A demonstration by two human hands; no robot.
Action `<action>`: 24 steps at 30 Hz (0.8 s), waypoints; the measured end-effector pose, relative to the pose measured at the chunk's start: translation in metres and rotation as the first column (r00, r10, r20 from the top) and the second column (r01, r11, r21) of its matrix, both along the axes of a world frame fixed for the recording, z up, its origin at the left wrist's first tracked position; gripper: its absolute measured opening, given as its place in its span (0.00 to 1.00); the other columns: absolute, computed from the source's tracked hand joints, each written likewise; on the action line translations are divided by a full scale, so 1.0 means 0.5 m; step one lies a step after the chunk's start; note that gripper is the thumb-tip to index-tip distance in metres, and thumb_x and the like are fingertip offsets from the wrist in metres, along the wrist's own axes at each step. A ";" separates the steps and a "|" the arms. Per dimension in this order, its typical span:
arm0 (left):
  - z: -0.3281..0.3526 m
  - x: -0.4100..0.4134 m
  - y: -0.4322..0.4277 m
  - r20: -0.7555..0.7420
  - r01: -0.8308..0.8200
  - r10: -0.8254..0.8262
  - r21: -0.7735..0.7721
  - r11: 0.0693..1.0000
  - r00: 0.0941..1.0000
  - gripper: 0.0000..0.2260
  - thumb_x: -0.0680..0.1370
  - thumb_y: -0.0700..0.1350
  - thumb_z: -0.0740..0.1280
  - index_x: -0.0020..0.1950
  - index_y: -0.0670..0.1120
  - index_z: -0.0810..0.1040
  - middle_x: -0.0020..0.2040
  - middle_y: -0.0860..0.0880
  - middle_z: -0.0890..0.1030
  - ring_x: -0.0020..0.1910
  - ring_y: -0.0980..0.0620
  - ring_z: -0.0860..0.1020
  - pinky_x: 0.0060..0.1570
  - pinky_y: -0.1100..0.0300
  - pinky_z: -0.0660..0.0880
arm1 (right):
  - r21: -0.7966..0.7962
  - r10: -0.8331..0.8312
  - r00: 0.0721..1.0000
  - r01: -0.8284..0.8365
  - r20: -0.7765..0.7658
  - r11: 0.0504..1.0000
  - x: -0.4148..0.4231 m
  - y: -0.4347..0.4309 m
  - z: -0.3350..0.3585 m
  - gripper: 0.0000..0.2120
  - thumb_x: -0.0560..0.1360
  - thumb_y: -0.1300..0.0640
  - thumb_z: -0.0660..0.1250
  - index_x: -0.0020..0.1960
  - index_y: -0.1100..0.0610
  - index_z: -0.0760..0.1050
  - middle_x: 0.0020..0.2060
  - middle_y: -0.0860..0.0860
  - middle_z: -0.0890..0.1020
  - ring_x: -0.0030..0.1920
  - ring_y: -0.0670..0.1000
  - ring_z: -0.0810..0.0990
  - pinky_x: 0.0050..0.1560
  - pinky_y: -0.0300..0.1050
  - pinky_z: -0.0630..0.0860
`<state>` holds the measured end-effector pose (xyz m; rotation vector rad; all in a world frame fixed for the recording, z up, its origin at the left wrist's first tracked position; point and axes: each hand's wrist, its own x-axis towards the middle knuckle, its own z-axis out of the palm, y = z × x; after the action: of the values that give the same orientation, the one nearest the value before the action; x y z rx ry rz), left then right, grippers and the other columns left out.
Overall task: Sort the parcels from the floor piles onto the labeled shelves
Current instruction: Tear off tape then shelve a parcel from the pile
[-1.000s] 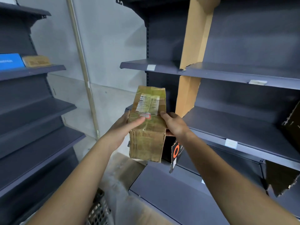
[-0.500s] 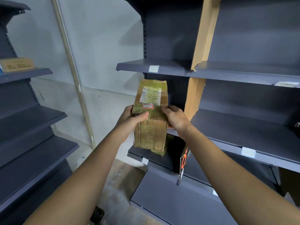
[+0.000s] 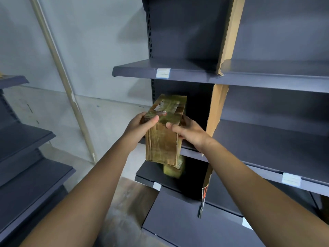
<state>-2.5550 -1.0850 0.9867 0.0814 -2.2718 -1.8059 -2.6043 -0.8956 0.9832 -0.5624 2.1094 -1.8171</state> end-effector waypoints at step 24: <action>-0.034 -0.366 -0.144 0.010 0.121 -0.122 -0.251 0.961 0.992 0.22 0.75 0.47 0.73 0.66 0.45 0.73 0.60 0.49 0.79 0.56 0.51 0.78 0.54 0.55 0.75 | 0.220 -0.547 0.810 0.585 -0.213 0.780 -0.216 -0.165 0.001 0.26 0.70 0.51 0.77 0.64 0.54 0.72 0.46 0.44 0.79 0.51 0.49 0.81 0.52 0.48 0.80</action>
<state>-2.7380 -1.1570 0.9697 -0.1102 -2.5299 -1.5522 -2.7121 -0.9780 0.9836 0.0461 2.7940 -1.7293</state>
